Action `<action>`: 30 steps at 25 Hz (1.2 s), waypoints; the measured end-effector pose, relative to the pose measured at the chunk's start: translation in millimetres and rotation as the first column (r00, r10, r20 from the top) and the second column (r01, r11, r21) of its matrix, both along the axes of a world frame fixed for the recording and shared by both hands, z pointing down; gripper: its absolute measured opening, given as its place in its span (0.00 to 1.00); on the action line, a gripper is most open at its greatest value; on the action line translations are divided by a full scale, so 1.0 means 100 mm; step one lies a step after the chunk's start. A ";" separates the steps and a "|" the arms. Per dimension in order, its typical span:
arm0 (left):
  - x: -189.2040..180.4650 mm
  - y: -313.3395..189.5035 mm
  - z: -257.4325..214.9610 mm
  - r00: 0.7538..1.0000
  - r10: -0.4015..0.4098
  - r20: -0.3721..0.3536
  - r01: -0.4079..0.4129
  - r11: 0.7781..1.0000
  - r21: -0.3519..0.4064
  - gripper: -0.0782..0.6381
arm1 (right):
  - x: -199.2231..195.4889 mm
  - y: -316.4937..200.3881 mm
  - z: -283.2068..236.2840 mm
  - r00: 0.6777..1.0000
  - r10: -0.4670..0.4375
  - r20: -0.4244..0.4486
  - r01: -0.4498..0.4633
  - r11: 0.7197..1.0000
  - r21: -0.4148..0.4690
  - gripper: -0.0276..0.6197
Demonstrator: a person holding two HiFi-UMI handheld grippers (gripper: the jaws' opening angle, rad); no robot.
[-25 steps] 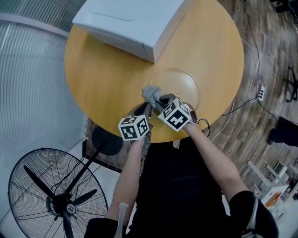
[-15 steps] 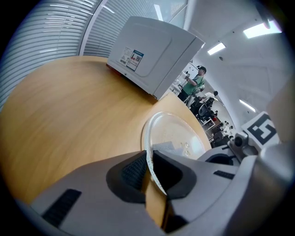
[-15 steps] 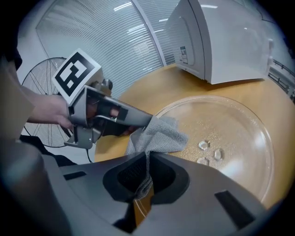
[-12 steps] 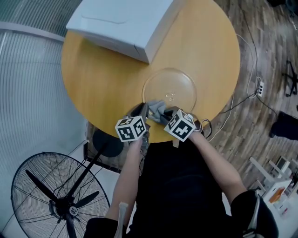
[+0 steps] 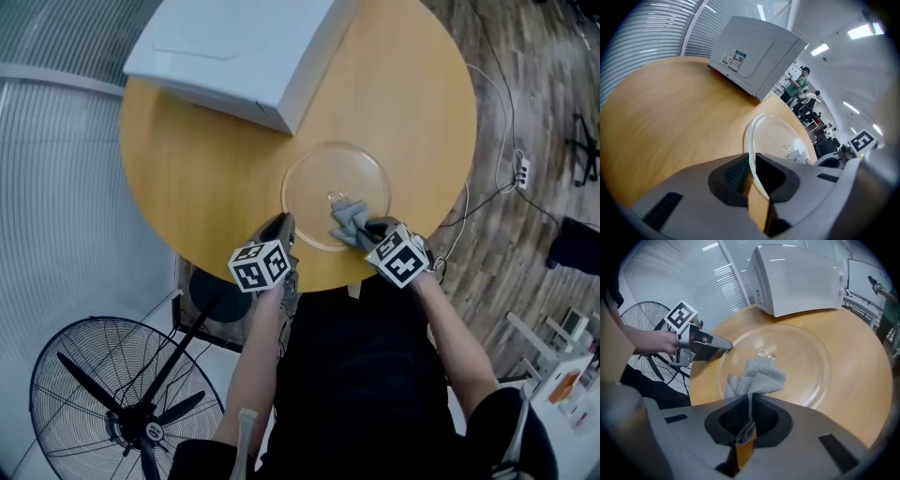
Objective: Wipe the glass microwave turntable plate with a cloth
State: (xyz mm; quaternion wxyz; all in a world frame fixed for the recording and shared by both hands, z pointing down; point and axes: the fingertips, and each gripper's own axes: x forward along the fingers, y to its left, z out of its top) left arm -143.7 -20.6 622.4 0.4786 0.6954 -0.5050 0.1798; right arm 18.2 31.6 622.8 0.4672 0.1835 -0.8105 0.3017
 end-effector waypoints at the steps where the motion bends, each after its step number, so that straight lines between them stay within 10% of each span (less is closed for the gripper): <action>1: 0.00 0.00 0.00 1.000 0.000 0.001 0.000 1.000 0.000 0.17 | 0.09 -0.05 0.00 1.000 0.020 -0.010 -0.020 1.000 0.007 0.08; 10: 0.01 0.00 0.00 1.000 0.001 0.000 -0.001 1.000 0.001 0.17 | 0.44 -0.64 -0.03 0.988 0.148 -0.044 -0.143 0.985 0.095 0.08; 30: 0.02 0.00 0.00 1.000 0.000 0.010 0.000 1.000 0.005 0.17 | -0.31 -1.50 -0.06 0.992 0.128 -0.003 -0.125 0.971 0.206 0.08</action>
